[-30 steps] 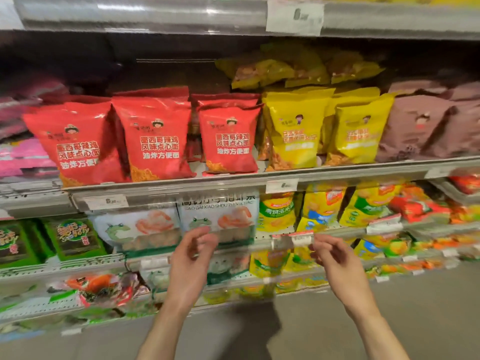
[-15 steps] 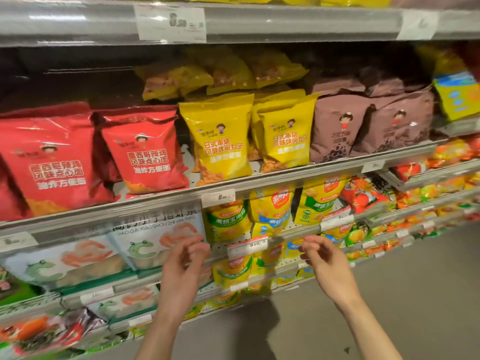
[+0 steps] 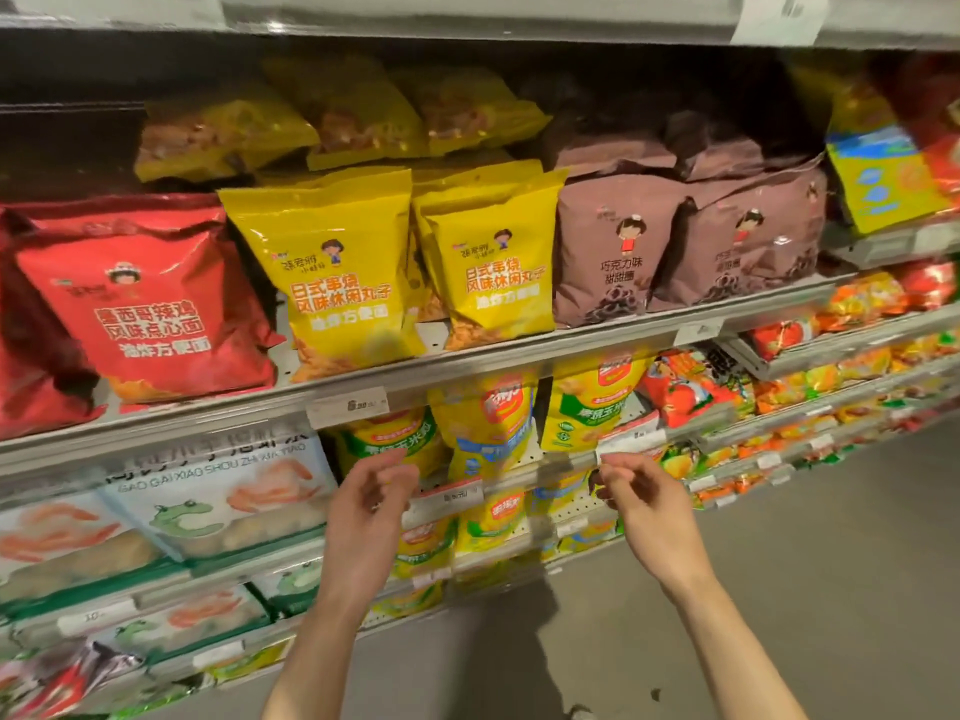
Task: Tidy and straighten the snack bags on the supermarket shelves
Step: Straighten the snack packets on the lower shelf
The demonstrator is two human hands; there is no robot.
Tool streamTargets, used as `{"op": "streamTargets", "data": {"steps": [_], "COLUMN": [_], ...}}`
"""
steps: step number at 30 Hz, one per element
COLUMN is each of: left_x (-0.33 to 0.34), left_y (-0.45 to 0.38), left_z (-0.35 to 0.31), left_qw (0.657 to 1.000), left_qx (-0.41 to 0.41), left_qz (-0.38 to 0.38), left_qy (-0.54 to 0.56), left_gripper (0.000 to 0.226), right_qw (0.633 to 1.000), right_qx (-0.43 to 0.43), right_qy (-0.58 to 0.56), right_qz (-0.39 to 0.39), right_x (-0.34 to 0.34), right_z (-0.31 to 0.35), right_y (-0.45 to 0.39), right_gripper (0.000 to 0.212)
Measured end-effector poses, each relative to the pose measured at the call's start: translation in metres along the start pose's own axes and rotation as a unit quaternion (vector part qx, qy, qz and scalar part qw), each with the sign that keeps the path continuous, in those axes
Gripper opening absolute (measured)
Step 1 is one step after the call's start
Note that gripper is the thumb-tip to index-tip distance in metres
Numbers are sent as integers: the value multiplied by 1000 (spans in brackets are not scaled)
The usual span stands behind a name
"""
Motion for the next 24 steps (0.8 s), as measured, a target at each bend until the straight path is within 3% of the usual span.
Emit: {"op": "streamTargets", "data": {"steps": [11, 18, 21, 24], "left_x": [130, 154, 145, 141], "left_y": [28, 25, 6, -11], "left_z": [26, 26, 30, 33], "left_qw": [989, 978, 964, 959], "left_qx": [-54, -30, -32, -31], "left_qz": [-137, -198, -242, -254], "left_qy": [-10, -50, -101, -118], "left_gripper": [17, 23, 46, 77], "right_qw": [985, 971, 970, 965], "right_qx": [-107, -151, -148, -162], "right_qy": [43, 81, 91, 122], "right_qz": [127, 169, 169, 168], "right_x": [-20, -16, -14, -10], "right_z": [-38, -50, -57, -61], "right_y": [-137, -175, -186, -197], "right_gripper": [16, 17, 26, 12]}}
Point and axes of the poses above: each hand's wrist, its own y-axis away from the middle knuckle, its own x-axis out of the palm, z = x × y, the point moved 2 cm from there along -y, towards the middle knuckle, and after that the axes turned 13 degrees about -z, right-handed, at the moved point
